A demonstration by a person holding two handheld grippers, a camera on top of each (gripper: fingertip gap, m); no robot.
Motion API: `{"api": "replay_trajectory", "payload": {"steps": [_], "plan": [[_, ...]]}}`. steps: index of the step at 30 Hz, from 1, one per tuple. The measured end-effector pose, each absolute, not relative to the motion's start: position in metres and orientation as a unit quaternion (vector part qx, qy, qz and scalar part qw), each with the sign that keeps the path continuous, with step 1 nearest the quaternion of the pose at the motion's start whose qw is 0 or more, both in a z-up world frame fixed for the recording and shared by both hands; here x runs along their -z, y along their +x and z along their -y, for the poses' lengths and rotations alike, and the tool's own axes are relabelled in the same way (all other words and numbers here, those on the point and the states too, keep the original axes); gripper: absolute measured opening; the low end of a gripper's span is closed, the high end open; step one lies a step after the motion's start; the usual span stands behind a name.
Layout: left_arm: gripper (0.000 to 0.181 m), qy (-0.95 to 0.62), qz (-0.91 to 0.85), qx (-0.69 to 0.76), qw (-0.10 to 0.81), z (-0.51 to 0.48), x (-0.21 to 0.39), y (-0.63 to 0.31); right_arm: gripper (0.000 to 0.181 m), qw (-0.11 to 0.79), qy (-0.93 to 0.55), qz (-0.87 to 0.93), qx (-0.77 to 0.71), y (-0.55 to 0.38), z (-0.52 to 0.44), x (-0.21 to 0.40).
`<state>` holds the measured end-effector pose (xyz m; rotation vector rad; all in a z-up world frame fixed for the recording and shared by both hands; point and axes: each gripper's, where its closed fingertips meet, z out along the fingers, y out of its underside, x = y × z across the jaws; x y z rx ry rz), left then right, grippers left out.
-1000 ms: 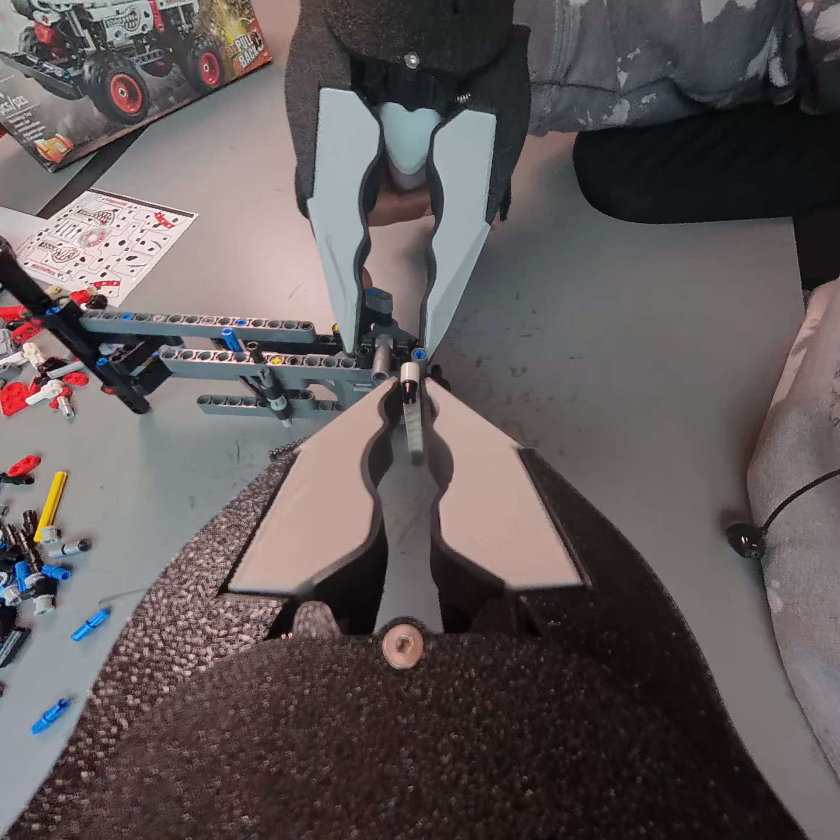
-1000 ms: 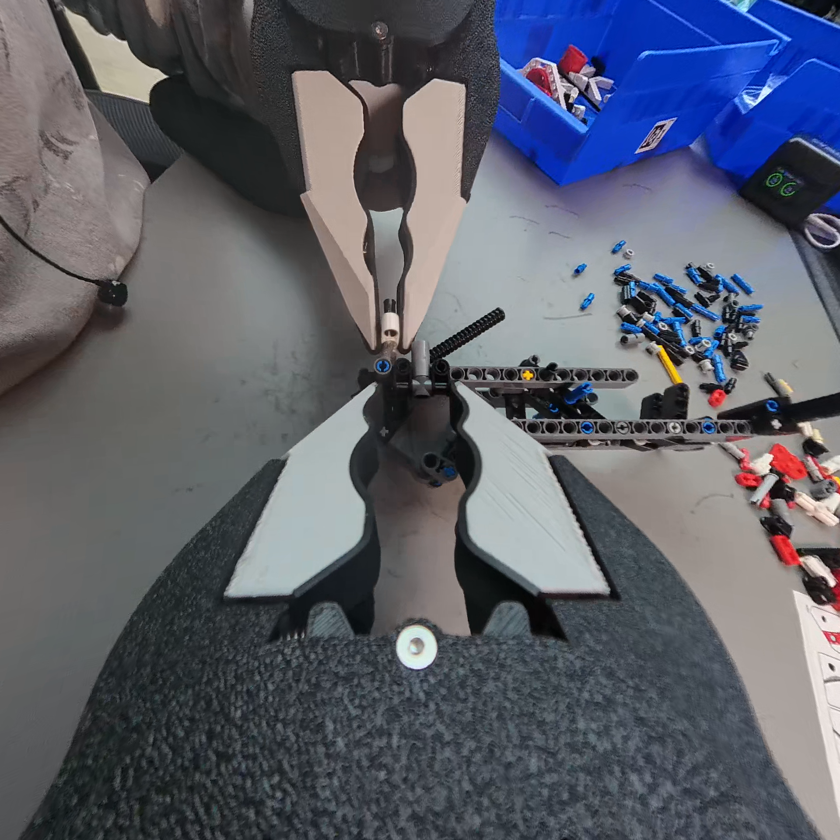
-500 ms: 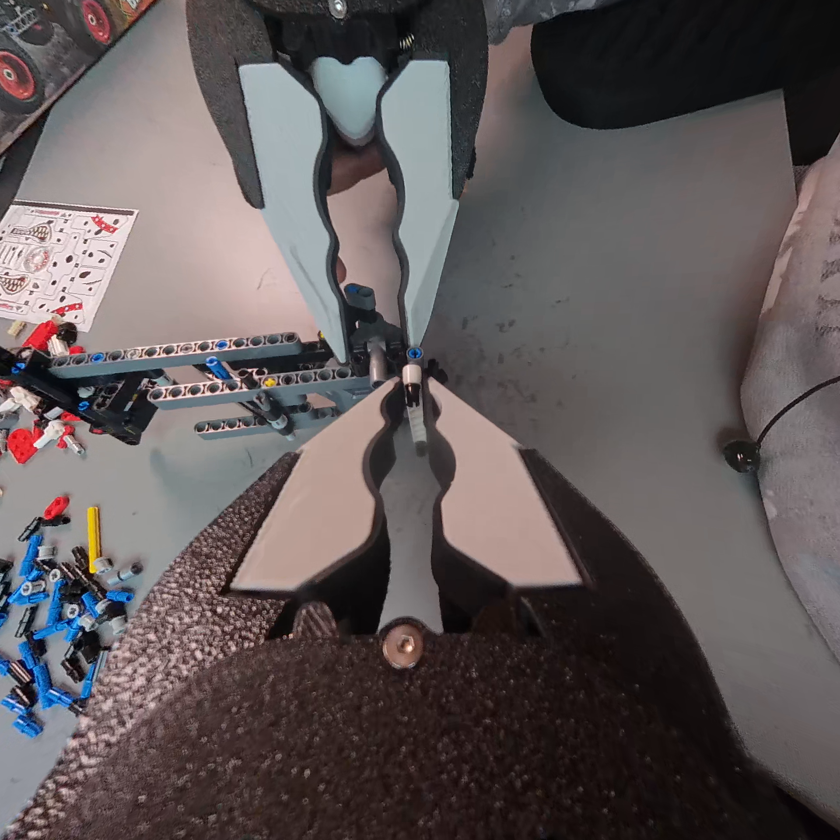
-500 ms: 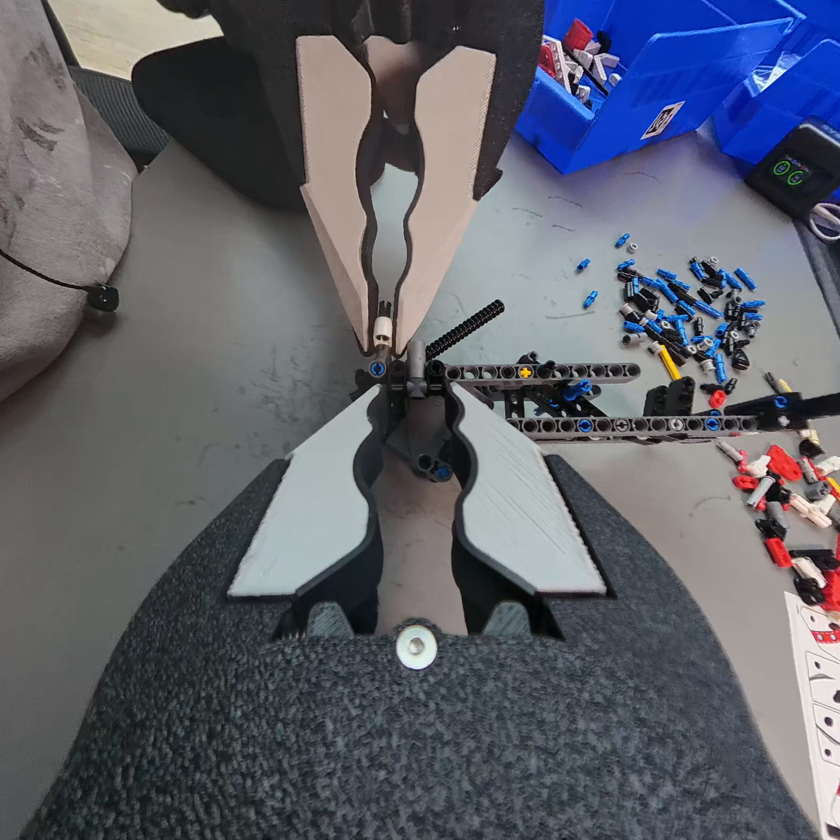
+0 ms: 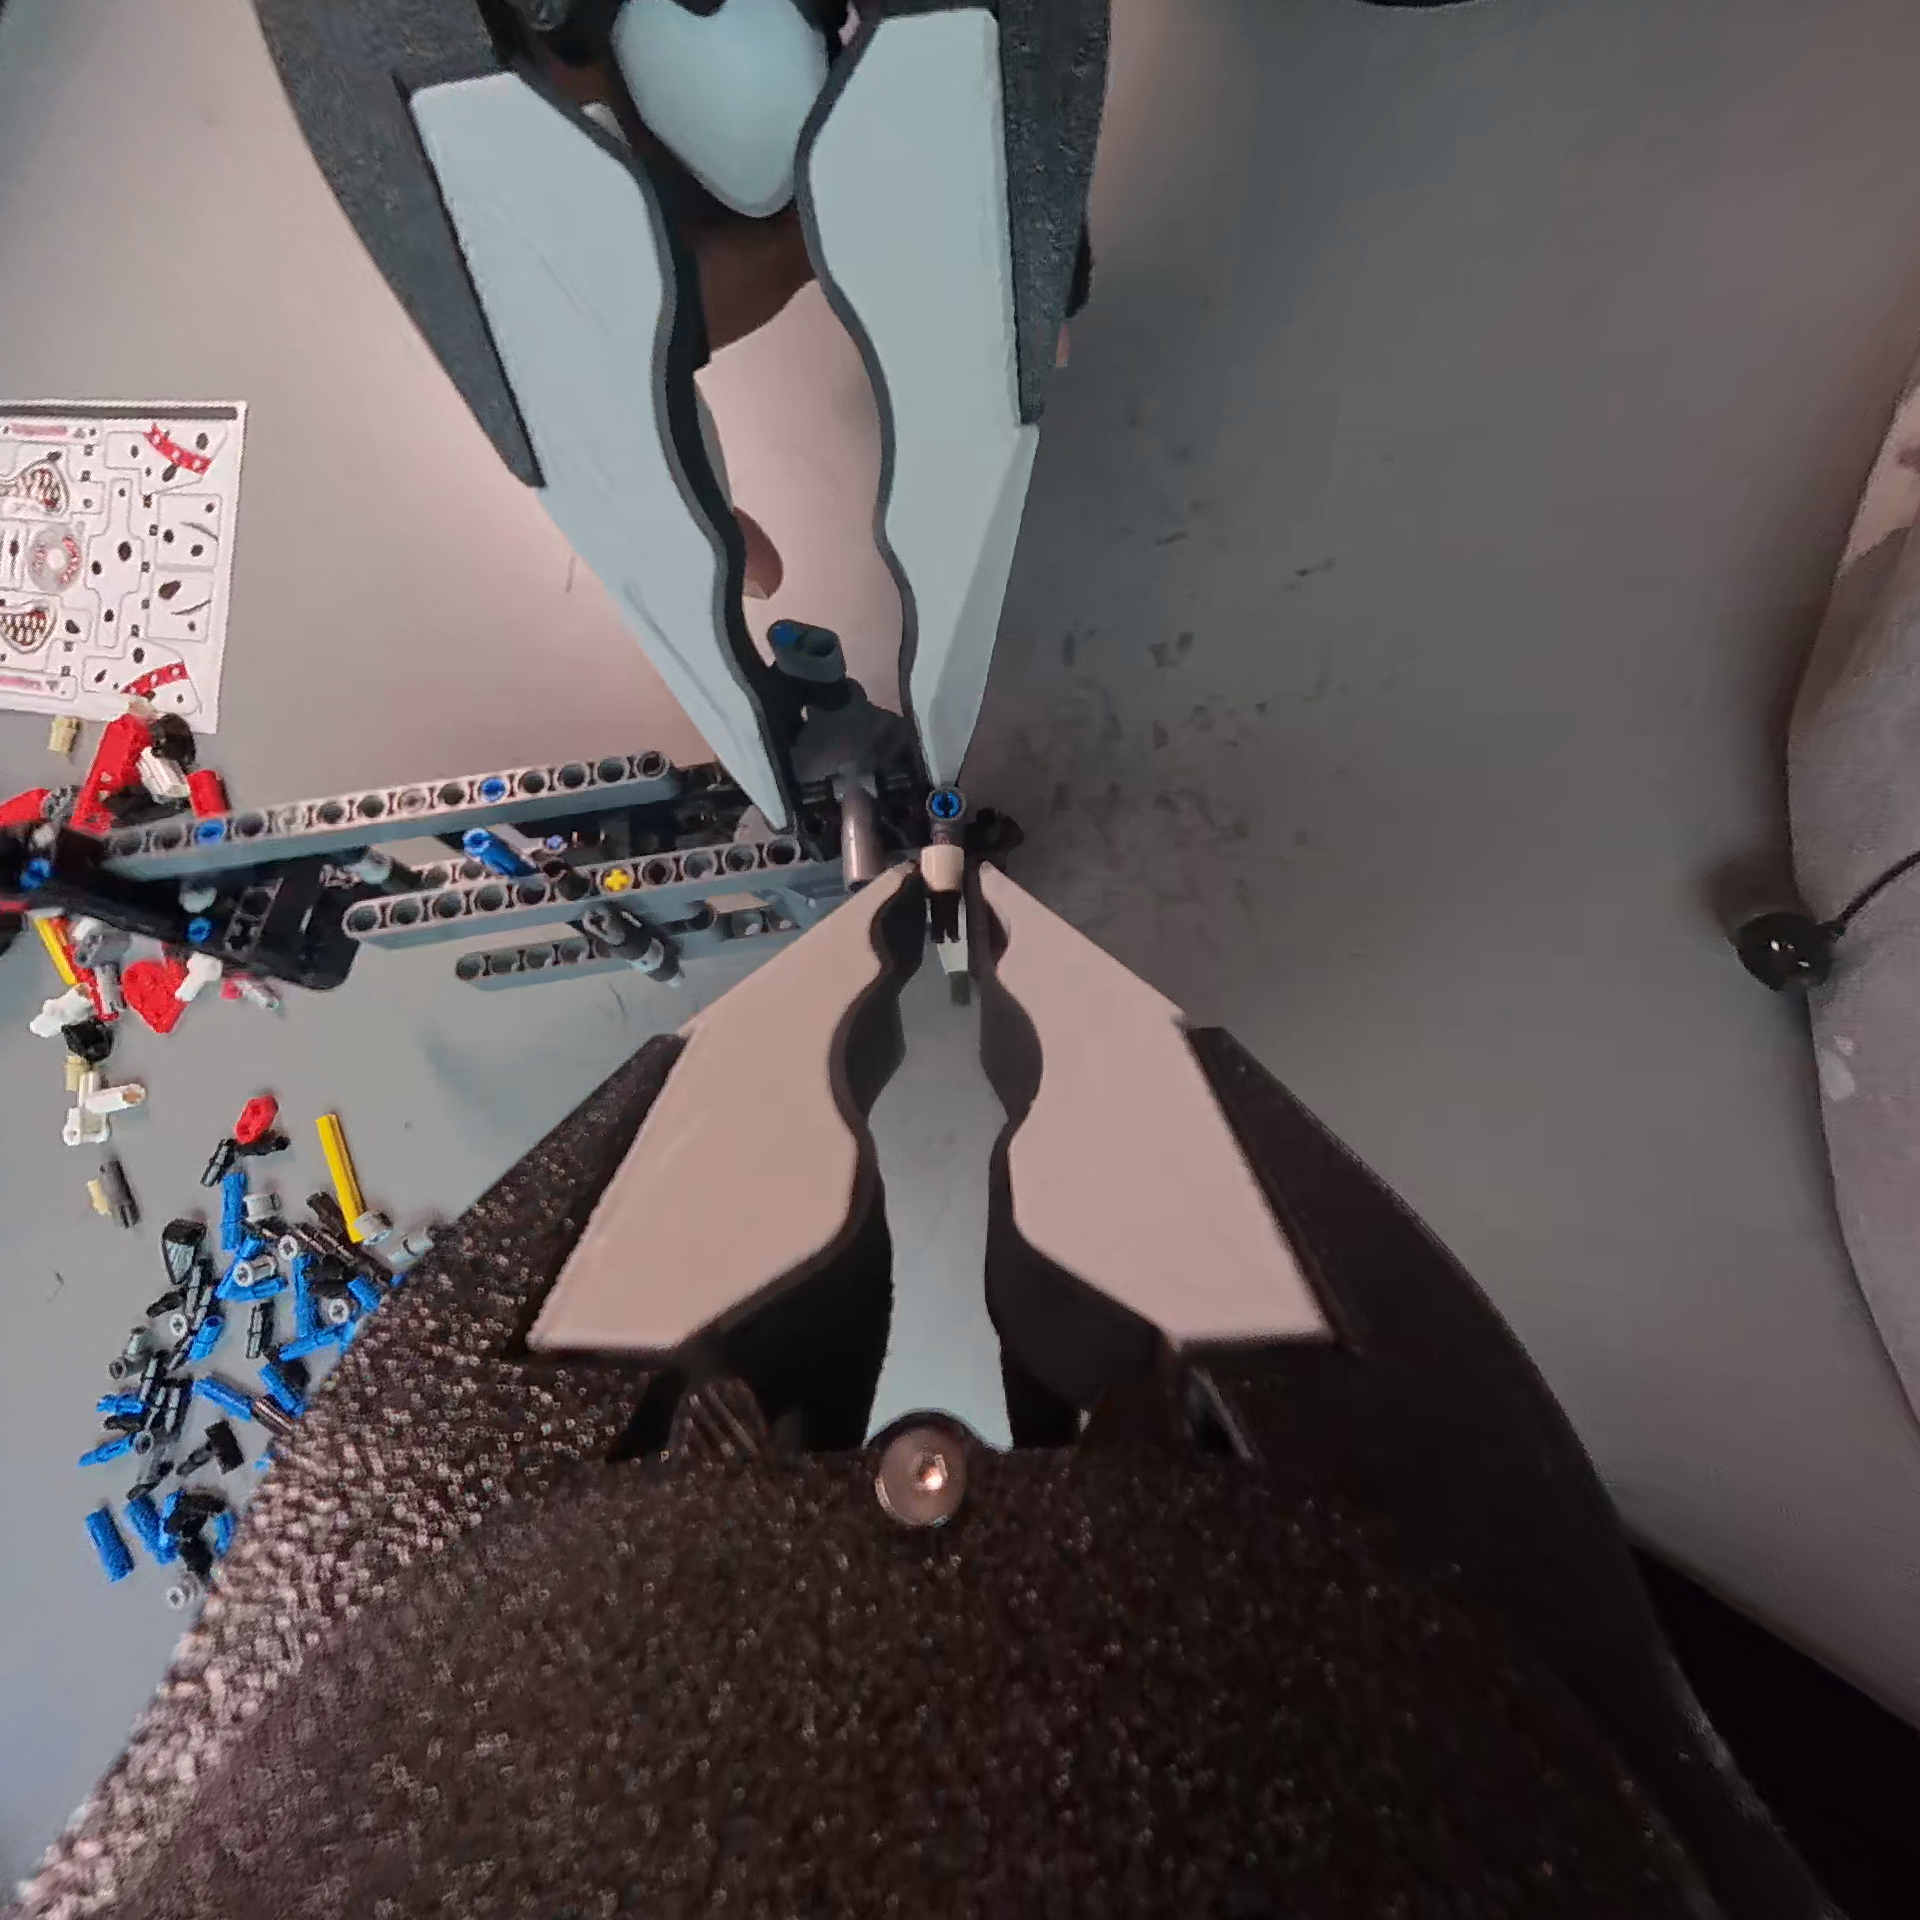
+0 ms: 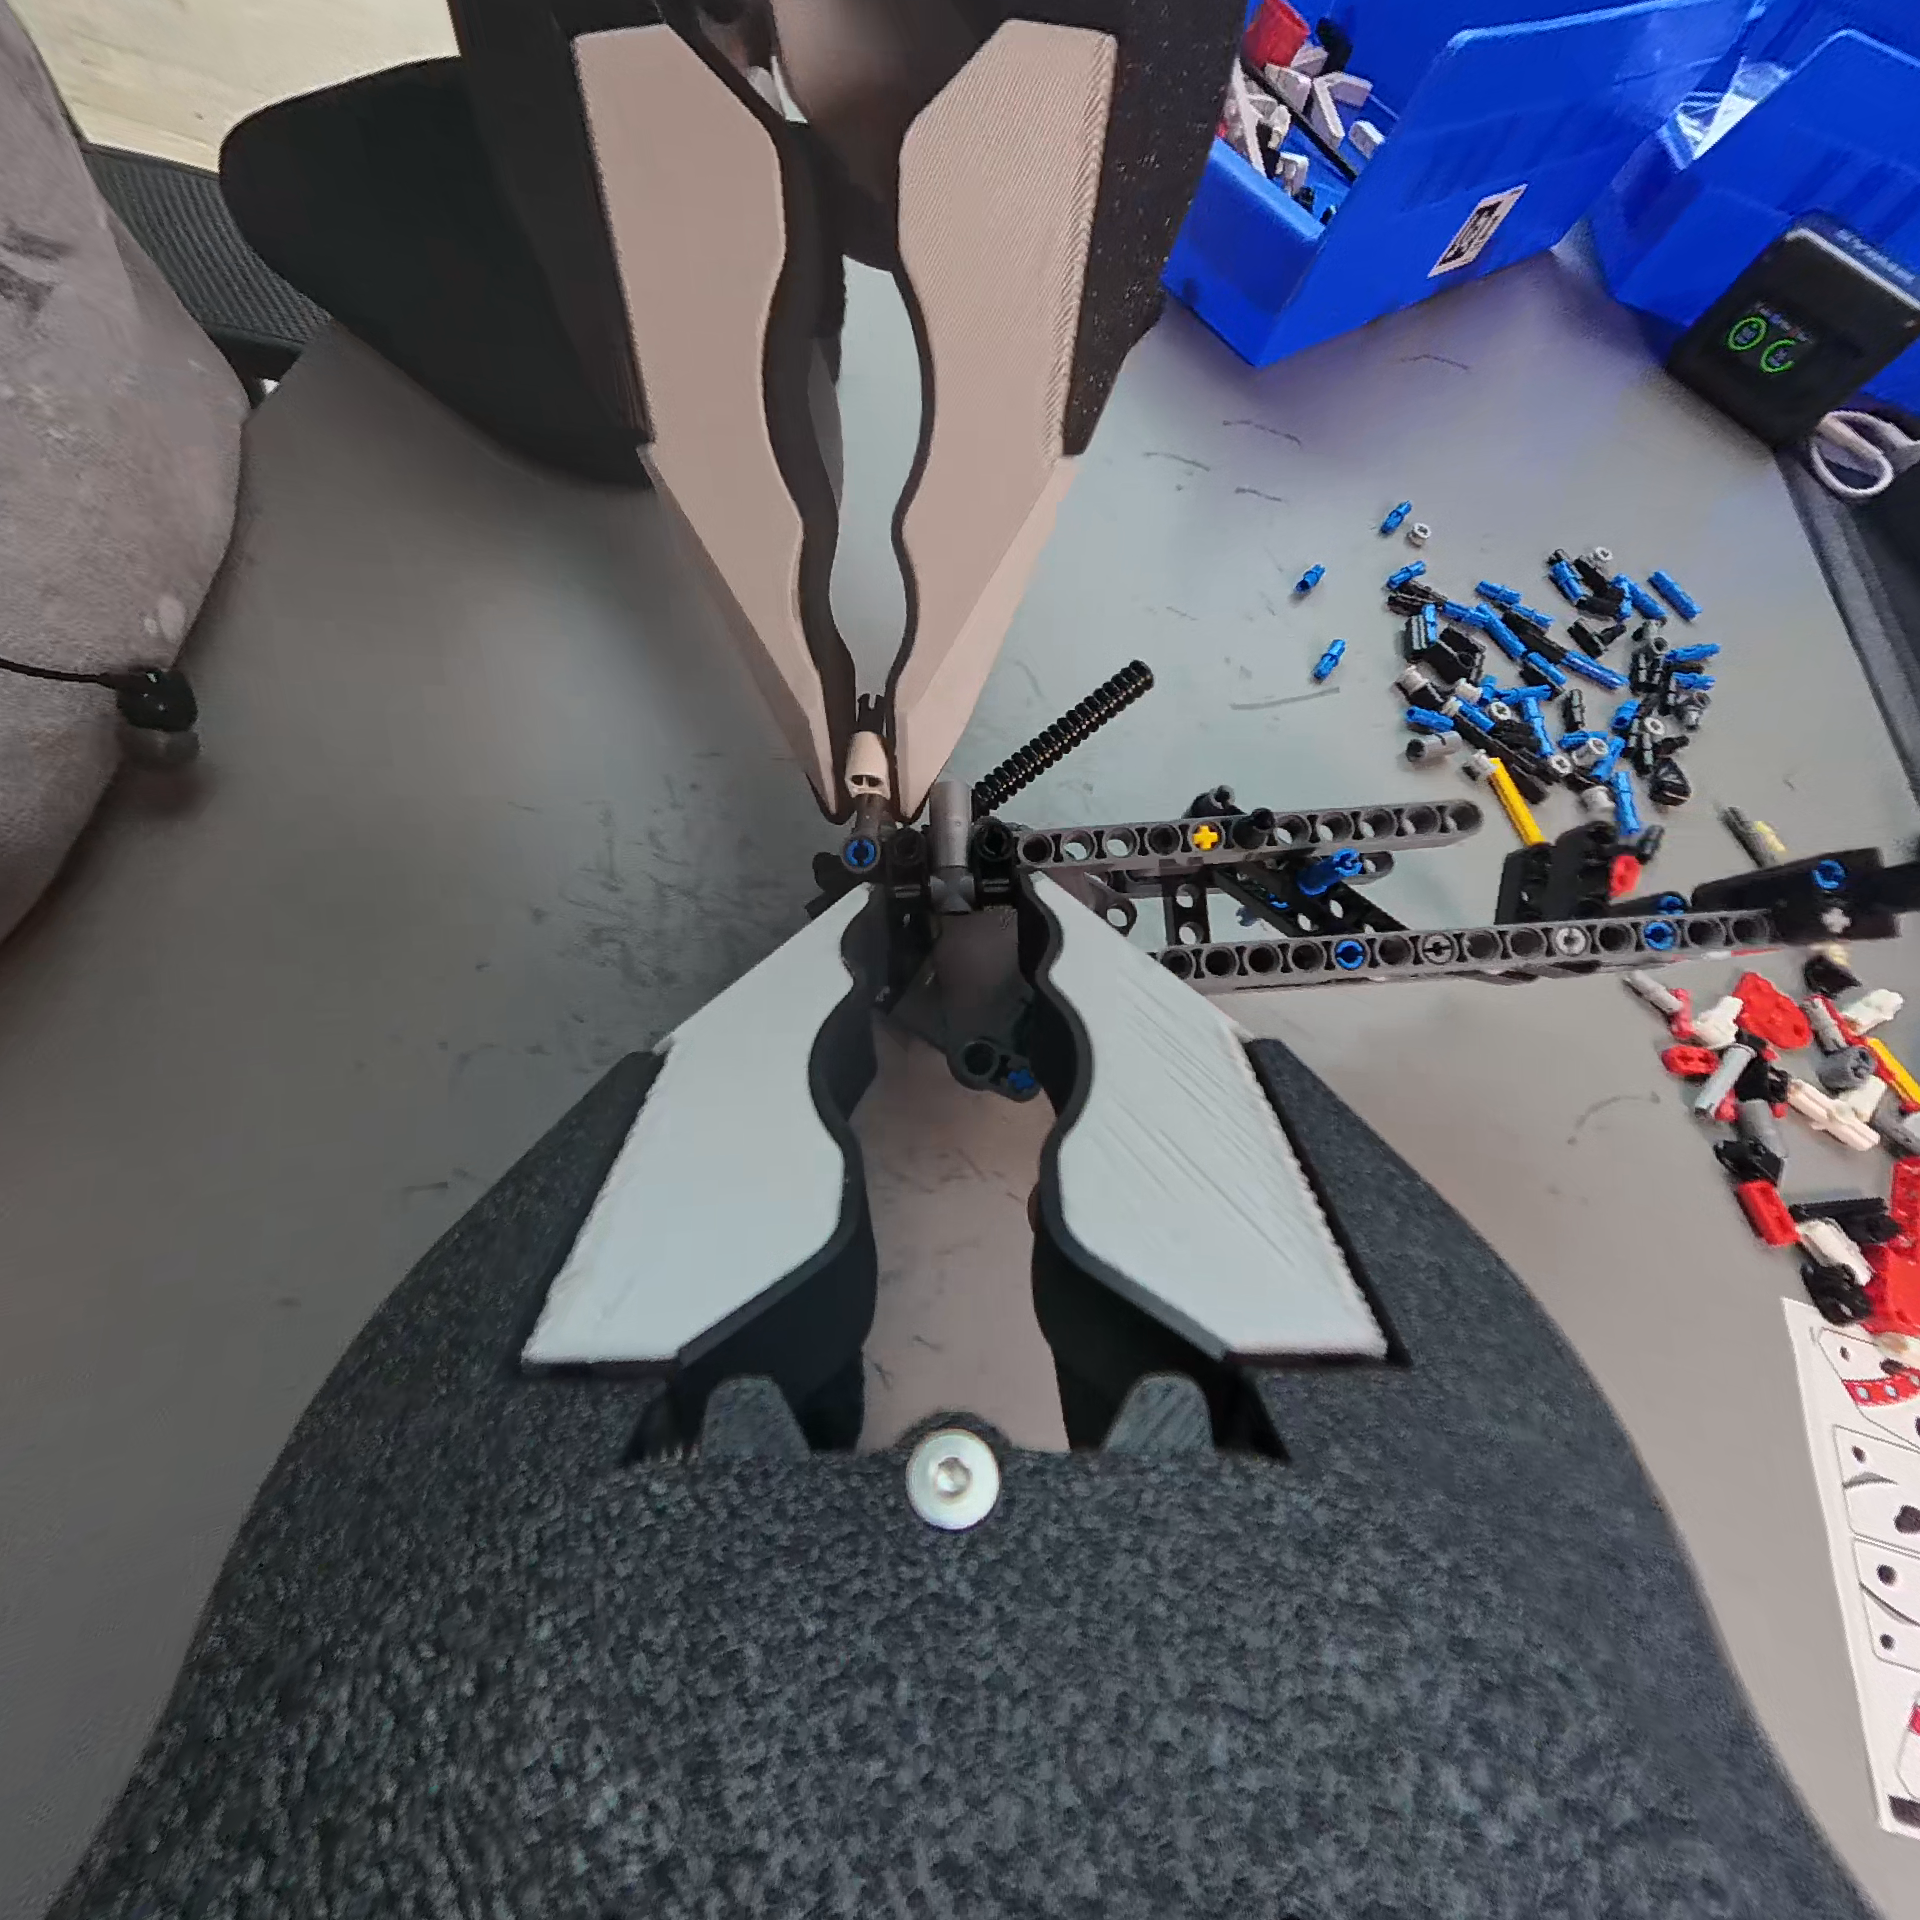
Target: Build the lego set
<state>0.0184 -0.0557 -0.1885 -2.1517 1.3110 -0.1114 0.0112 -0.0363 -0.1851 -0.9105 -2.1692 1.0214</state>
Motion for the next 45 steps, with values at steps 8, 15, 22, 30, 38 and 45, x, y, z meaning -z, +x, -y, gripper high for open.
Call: {"api": "replay_trajectory", "payload": {"steps": [8,15,22,30,38,45], "plan": [[0.008,-0.825,-0.495,0.003,0.273,0.051,0.19,0.016,0.022,0.29,-0.348,0.811,-0.37,0.009,0.033,0.186],[0.008,-0.827,-0.501,0.036,0.253,0.053,0.189,0.016,0.022,0.283,-0.368,0.799,-0.381,0.009,0.034,0.185],[0.008,-0.833,-0.485,0.053,0.262,0.051,0.188,0.013,0.023,0.287,-0.38,0.796,-0.373,0.006,0.032,0.185],[0.015,-0.827,-0.449,0.077,0.33,0.054,0.185,0.009,0.024,0.289,-0.379,0.788,-0.39,0.006,0.033,0.184],[0.008,-0.823,-0.427,0.095,0.362,0.057,0.186,0.005,0.024,0.282,-0.38,0.788,-0.394,0.006,0.034,0.186],[0.009,-0.814,-0.477,0.092,0.317,0.062,0.186,0.009,0.024,0.266,-0.379,0.788,-0.406,0.007,0.041,0.186]]}}
